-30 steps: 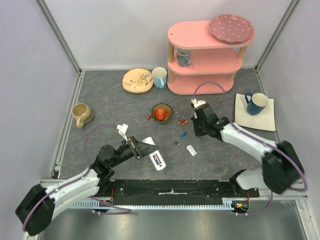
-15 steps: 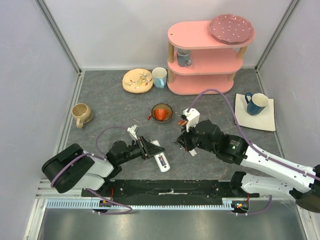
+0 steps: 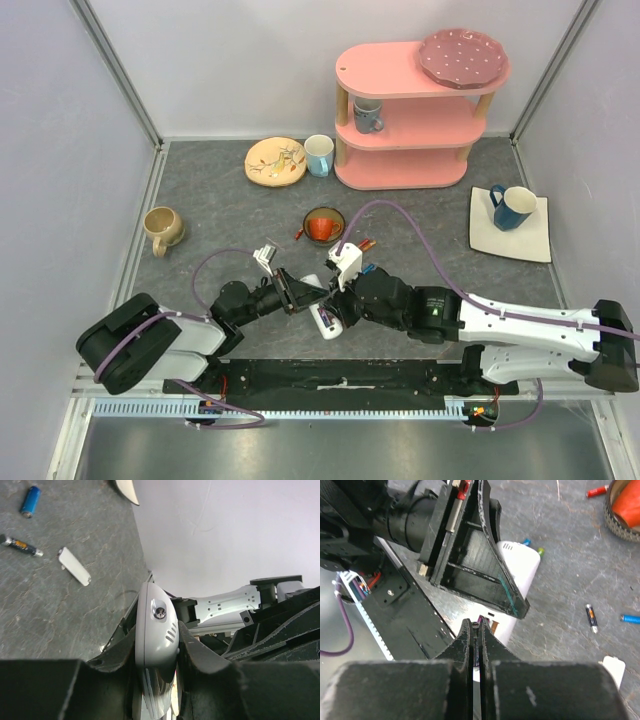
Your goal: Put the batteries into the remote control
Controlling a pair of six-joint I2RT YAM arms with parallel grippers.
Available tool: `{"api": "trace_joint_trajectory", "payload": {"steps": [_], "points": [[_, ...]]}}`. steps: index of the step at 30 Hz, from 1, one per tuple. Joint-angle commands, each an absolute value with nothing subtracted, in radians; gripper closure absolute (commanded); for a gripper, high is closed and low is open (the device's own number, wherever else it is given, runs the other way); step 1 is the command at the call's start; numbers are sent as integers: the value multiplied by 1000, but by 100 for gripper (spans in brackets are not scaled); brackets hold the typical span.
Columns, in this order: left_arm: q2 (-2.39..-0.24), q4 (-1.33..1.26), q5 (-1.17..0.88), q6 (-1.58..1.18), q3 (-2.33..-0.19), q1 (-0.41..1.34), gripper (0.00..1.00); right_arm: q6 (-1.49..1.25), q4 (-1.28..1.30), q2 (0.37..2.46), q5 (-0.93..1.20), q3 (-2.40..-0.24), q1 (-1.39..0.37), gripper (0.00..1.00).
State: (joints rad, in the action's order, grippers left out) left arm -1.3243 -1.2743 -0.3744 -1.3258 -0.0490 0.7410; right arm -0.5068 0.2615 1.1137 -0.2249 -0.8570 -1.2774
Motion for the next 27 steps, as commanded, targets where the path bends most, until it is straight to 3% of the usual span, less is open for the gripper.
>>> {"api": "trace_joint_trajectory", "payload": {"steps": [1, 12, 27], "points": [[-1252, -1601, -353, -1270, -41, 741, 98, -522, 111, 1094, -343, -844, -1339, 100], [-1223, -1603, -334, -1287, -52, 741, 98, -480, 72, 1097, -584, -818, -1407, 100], [-1236, -1574, -321, -1347, -86, 741, 98, -497, 25, 1077, -649, -762, -1433, 100]]}}
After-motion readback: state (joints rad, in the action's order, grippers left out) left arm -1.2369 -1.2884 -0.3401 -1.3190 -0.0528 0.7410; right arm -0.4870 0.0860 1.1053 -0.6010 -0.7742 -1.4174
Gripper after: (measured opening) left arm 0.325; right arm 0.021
